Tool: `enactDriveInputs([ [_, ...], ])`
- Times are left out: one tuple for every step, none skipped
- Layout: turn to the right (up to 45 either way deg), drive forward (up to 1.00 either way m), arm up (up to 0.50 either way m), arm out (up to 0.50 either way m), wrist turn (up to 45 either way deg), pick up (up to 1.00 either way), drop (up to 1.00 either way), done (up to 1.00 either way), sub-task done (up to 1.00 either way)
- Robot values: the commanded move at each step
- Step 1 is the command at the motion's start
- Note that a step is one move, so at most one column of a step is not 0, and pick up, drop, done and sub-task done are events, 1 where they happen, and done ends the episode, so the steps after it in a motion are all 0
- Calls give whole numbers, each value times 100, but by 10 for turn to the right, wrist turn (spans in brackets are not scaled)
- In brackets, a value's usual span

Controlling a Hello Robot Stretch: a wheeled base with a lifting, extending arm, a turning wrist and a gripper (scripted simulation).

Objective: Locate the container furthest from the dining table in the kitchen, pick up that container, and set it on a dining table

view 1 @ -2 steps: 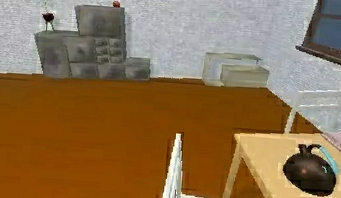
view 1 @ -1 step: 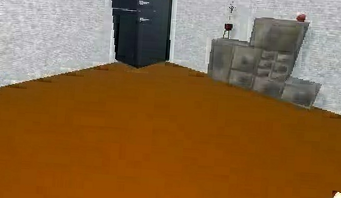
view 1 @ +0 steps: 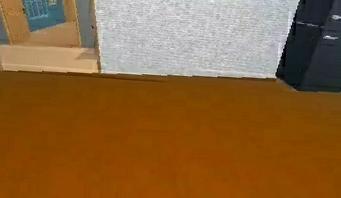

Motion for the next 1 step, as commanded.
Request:
enactDriveInputs([
  [-270,0,0,0,0,0,0,0,0],
])
